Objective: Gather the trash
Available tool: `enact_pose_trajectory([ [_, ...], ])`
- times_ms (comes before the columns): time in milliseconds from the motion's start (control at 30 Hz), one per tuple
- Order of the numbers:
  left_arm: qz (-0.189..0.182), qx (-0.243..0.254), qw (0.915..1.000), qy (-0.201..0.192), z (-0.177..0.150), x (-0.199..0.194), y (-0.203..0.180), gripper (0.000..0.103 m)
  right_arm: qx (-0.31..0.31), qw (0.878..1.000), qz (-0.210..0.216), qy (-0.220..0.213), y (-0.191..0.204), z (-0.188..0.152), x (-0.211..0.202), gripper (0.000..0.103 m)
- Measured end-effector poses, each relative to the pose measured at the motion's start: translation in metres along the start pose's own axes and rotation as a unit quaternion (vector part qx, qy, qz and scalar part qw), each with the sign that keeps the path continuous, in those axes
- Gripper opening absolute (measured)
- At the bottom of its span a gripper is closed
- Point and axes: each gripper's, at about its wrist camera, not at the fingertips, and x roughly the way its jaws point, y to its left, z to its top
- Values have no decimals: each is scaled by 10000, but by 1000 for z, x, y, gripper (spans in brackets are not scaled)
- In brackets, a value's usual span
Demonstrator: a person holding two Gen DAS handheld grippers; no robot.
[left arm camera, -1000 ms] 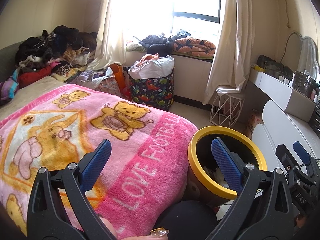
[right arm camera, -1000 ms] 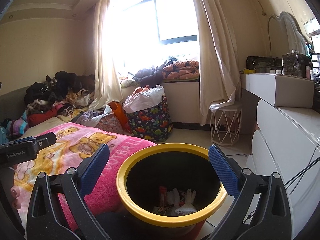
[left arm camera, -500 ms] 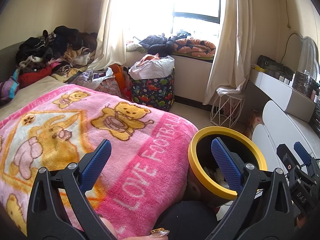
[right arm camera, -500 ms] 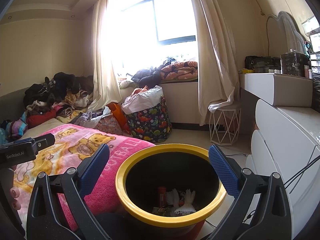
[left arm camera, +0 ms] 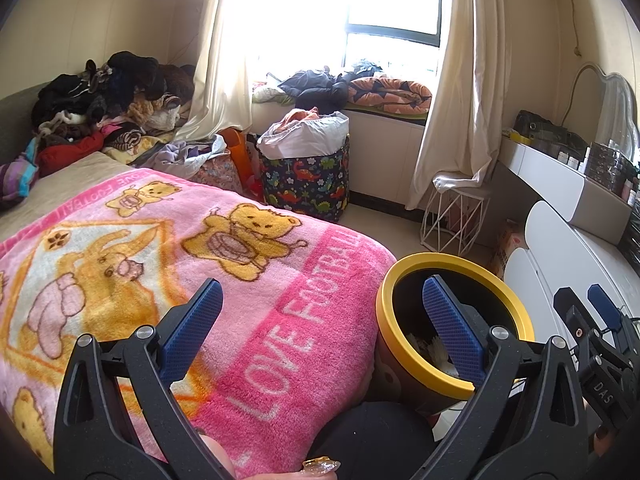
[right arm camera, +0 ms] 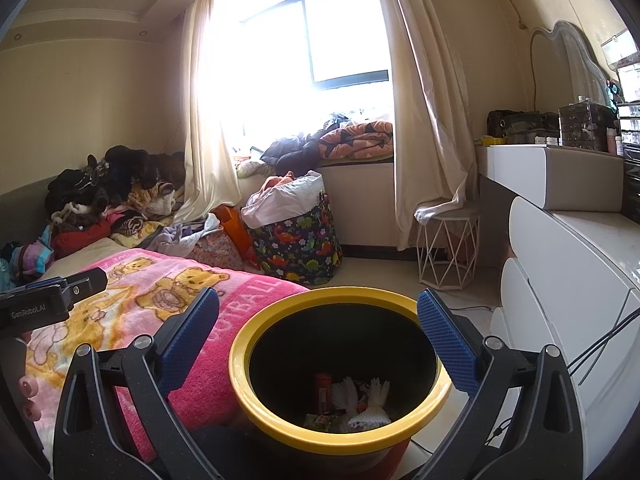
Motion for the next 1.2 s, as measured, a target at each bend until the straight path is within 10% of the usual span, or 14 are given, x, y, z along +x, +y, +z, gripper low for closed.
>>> enact_pose_trajectory([
  [867, 254, -136, 9995, 135, 0, 4, 19, 92, -44, 9999, 160, 12, -1, 5, 3, 96],
  [1067, 844, -722, 9938, 3, 20, -2, 85, 92, -263, 9927, 1163, 195, 58, 31, 28, 96],
  [1200, 2059, -1565, 9660, -5, 15, -20, 196, 92, -722, 9560, 2645, 1048, 164, 32, 59, 97],
])
